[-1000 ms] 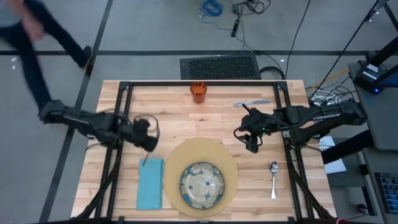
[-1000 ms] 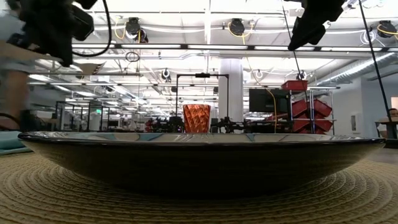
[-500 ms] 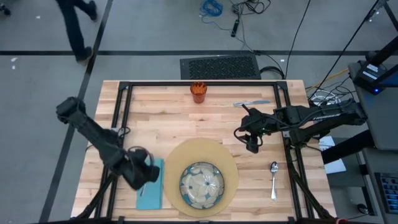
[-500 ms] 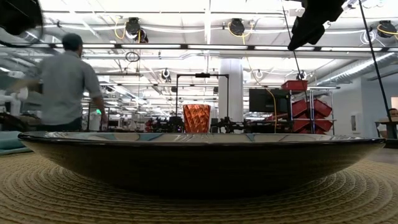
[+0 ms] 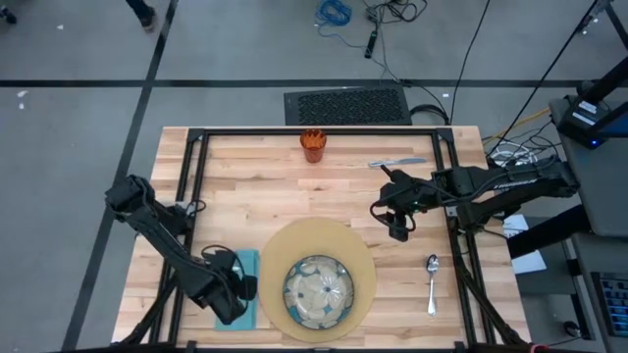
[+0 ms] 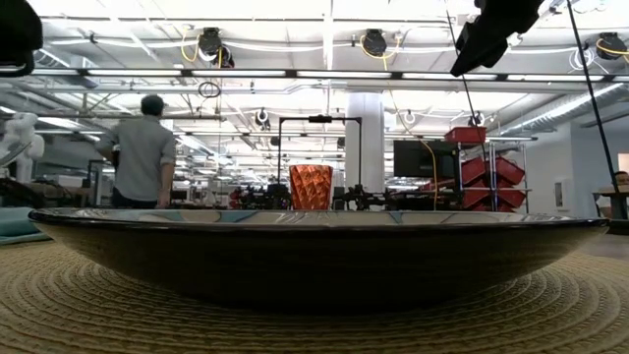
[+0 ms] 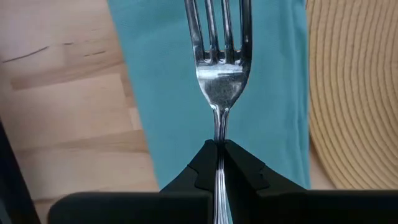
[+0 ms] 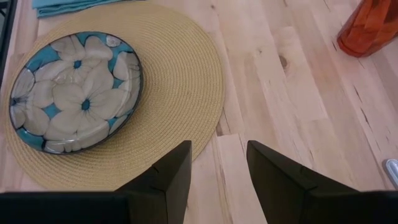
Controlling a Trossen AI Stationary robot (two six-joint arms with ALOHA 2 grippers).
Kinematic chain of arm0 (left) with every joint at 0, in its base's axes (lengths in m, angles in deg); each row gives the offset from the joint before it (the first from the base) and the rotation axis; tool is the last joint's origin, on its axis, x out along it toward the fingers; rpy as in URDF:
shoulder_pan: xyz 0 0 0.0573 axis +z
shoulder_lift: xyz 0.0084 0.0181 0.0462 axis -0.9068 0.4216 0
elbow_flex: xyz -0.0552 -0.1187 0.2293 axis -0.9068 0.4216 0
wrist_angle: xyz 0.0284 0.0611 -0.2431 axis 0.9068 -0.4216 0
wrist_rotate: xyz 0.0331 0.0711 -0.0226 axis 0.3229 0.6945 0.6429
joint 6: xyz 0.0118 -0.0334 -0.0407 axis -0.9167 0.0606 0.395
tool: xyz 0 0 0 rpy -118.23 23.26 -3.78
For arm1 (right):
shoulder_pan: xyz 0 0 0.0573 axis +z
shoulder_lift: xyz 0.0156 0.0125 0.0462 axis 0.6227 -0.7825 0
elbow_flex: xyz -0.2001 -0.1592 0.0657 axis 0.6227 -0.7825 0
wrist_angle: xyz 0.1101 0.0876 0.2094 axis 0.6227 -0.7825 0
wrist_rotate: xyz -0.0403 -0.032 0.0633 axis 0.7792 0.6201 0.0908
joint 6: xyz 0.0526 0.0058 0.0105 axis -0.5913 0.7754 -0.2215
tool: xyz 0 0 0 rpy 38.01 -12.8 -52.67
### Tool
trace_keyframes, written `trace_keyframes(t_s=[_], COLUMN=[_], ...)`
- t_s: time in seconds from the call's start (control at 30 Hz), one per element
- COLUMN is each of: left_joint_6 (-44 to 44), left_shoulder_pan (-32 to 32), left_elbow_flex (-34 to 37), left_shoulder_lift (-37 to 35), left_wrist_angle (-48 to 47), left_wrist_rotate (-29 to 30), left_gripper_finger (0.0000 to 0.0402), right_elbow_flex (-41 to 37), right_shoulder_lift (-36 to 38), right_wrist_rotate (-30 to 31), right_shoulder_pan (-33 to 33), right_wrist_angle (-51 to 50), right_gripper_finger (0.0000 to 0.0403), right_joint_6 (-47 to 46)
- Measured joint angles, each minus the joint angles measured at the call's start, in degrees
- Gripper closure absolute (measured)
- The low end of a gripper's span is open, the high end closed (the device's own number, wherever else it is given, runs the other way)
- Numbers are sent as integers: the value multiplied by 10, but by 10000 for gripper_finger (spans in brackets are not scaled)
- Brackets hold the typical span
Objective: Set table place
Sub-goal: Put the silver fork on the blue table napkin
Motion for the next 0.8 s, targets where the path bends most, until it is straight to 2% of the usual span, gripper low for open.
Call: trace_keyframes(t_s=[0.2,0.33,0.8], left_joint_6=[4,4,4], left_shoulder_pan=[3,12,22], left_elbow_flex=[12,26,27], left_shoulder_lift=[0,6,36], left_wrist_angle=[11,46,64], left_wrist_rotate=[-18,-18,-21], left_gripper_finger=[401,401,401], right_elbow_flex=[0,0,0], right_shoulder_lift=[0,0,0], right_wrist_rotate=[0,0,0], right_shoulder_pan=[0,0,0], right_wrist_angle=[-1,-2,-8], right_gripper_finger=[257,257,257], right_joint_6=[0,1,18])
